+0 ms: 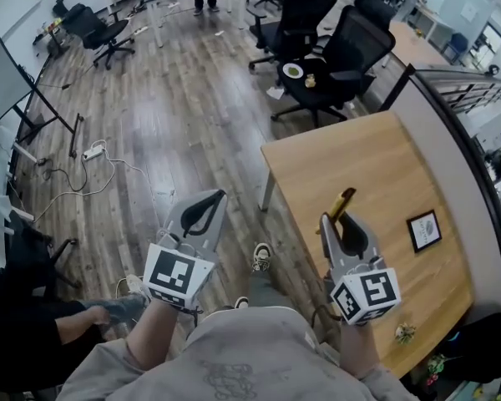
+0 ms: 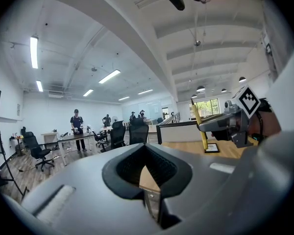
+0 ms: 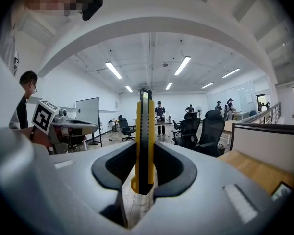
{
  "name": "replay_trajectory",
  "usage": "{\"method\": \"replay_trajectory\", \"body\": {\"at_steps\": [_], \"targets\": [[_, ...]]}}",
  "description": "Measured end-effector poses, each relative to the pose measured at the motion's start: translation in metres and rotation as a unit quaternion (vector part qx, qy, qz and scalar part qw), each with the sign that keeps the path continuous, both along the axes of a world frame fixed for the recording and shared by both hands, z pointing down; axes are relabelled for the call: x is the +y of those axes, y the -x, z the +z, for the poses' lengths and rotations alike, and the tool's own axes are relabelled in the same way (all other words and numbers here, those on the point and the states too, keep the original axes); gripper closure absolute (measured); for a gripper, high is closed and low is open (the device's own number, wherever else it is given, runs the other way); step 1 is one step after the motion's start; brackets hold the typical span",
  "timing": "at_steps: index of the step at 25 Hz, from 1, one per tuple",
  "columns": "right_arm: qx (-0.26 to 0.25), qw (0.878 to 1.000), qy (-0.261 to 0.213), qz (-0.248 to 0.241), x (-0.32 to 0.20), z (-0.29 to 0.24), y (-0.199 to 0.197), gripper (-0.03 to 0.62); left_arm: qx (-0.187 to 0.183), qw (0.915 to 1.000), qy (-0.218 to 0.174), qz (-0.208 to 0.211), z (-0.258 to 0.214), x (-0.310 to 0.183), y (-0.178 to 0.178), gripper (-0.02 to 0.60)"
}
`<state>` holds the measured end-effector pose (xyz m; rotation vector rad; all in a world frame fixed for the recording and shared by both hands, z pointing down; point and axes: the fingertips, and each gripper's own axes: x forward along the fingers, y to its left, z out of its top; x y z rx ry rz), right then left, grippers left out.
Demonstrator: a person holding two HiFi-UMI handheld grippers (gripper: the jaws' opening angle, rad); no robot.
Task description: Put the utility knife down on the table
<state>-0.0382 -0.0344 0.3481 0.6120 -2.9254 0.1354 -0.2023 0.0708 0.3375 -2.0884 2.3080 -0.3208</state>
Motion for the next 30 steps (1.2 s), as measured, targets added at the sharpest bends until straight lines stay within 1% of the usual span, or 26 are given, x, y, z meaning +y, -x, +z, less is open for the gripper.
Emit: {"method": "replay_trajectory", "body": {"at_steps": [5, 9, 14, 16, 18, 19, 23, 30], "targets": [[0.002, 1.000, 0.013, 0.005, -0.069, 0.002, 0.025, 0.474, -0.006, 0.9999, 0.013, 0.010, -0.003, -0.077, 0.028, 0.580], [0.005, 0.999, 0.027, 0.019, -0.112, 0.004, 0.045, 0.474, -0.012, 0.9995, 0.018, 0.025, -0.007, -0.124, 0.048, 0.580], [0.008, 0.998, 0.044, 0.045, -0.178, 0.003, 0.049, 0.474, -0.016, 0.9984, 0.028, 0.045, -0.015, -0.193, 0.059, 0.580], [0.010, 0.997, 0.051, 0.054, -0.202, 0.008, 0.050, 0.474, -0.009, 0.9980, 0.038, 0.048, -0.011, -0.218, 0.063, 0.580], [0.013, 0.996, 0.055, 0.063, -0.221, 0.014, 0.050, 0.474, 0.004, 0.9975, 0.048, 0.052, -0.006, -0.240, 0.064, 0.580], [0.014, 0.996, 0.056, 0.068, -0.230, 0.016, 0.049, 0.474, 0.004, 0.9970, 0.050, 0.058, -0.005, -0.250, 0.063, 0.580], [0.012, 0.993, 0.069, 0.098, -0.257, 0.021, 0.038, 0.474, -0.016, 0.9935, 0.049, 0.102, -0.002, -0.291, 0.054, 0.580], [0.015, 0.986, 0.081, 0.146, -0.283, 0.028, 0.025, 0.474, -0.014, 0.9857, 0.053, 0.159, 0.000, -0.340, 0.043, 0.580]]}}
